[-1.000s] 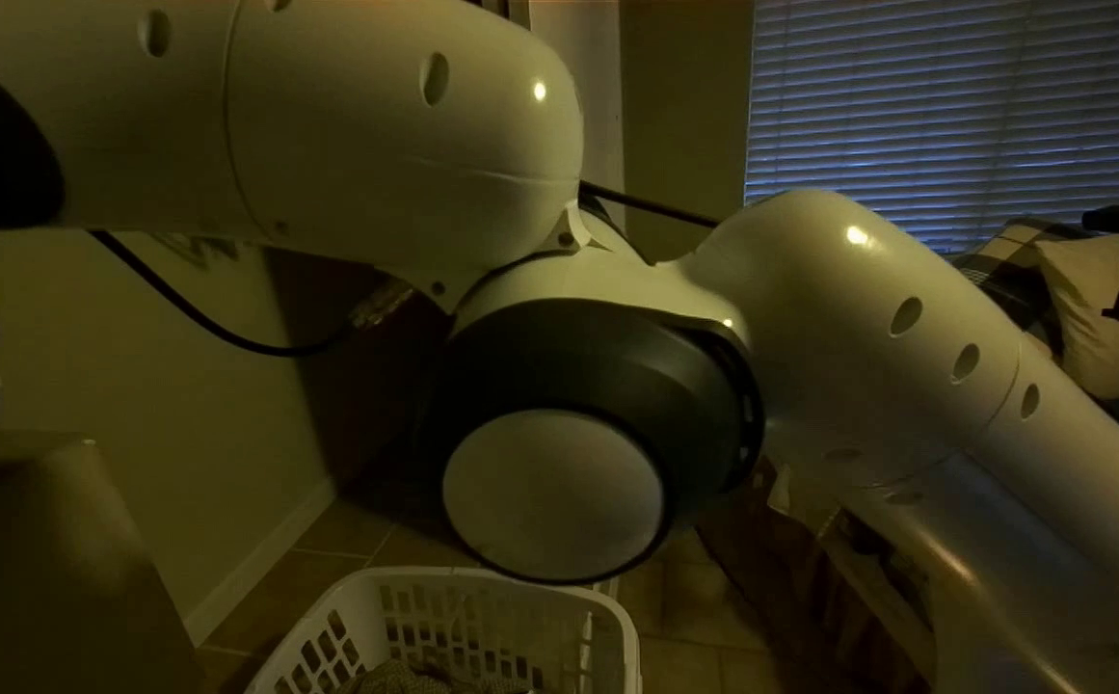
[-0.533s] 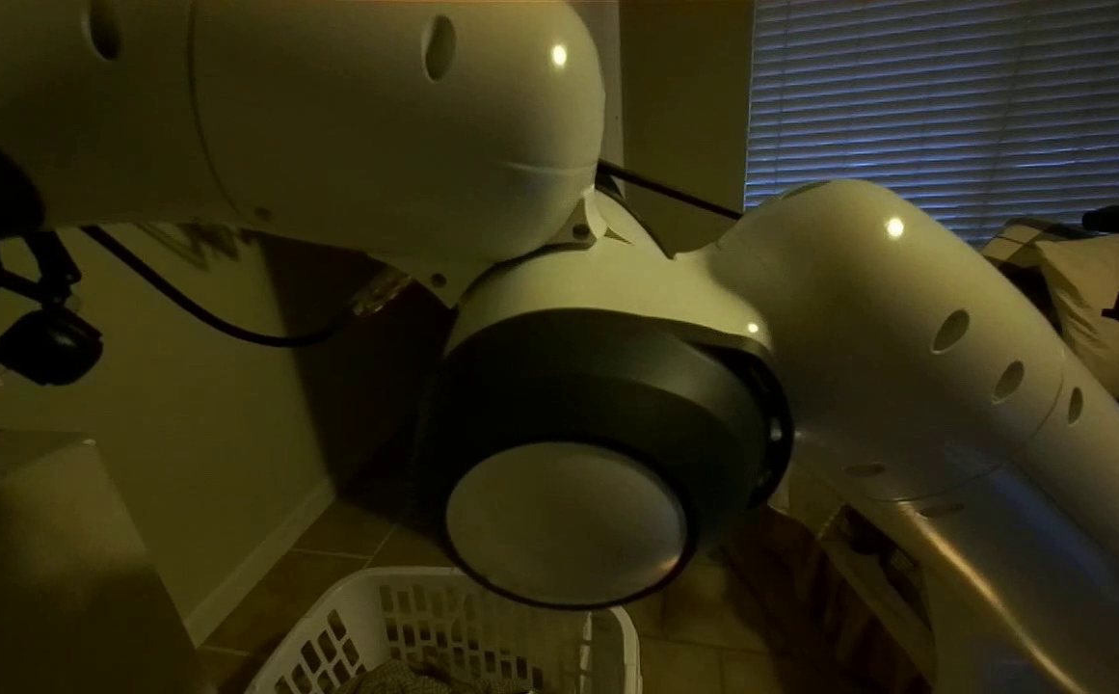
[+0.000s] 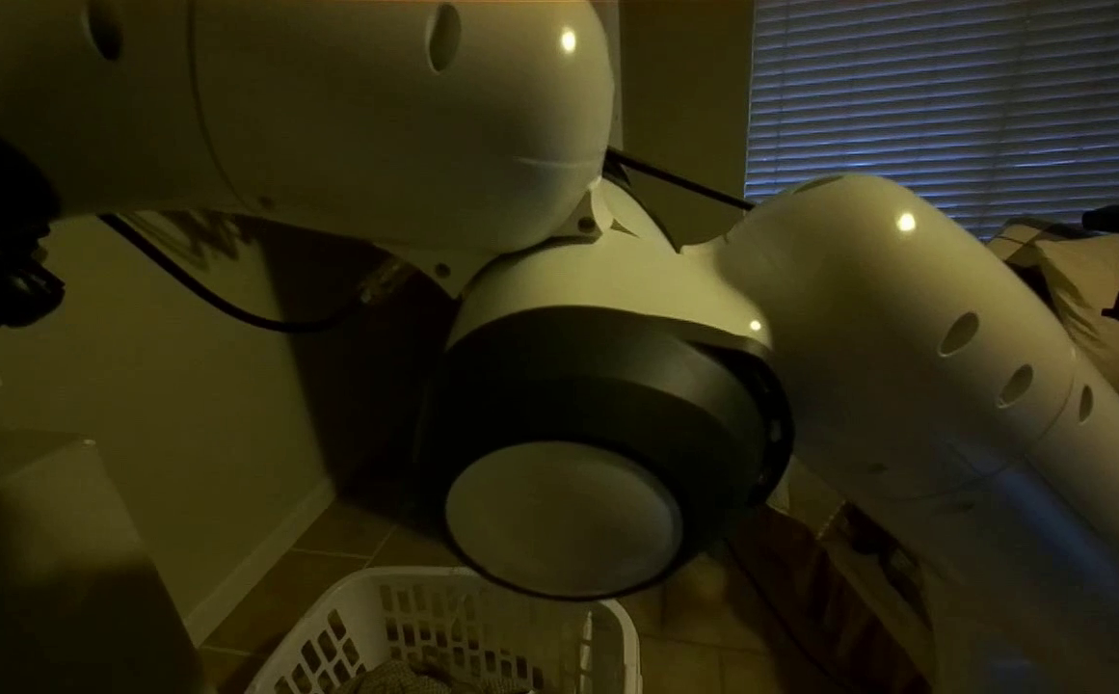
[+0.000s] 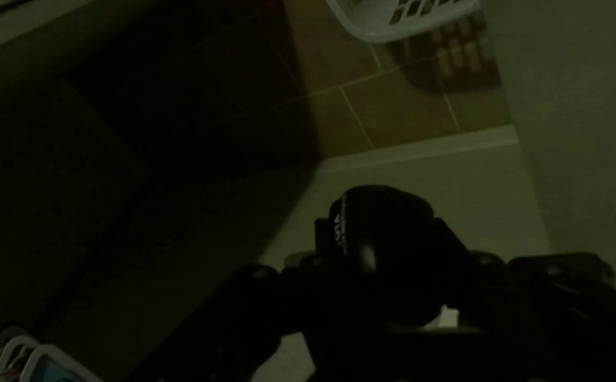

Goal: Move the black object to the shelf above

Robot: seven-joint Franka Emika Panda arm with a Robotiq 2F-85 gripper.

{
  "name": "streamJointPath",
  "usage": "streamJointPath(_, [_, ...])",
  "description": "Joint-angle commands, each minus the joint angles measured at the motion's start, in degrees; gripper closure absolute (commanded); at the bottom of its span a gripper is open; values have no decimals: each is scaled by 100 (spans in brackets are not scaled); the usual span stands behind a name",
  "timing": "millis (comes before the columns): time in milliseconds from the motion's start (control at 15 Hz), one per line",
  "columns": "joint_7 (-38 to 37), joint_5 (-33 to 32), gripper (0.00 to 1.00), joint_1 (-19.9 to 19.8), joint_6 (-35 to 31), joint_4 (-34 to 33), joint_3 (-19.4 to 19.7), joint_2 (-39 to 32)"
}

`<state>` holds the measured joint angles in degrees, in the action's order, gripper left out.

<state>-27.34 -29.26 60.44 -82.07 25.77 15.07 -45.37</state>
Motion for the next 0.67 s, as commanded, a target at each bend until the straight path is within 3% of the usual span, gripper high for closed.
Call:
streamJointPath(0, [-269,-197,80,-8,-647,-2,117,82])
streamJointPath(600, [-523,-110,80,-183,-2304,-4,164,143])
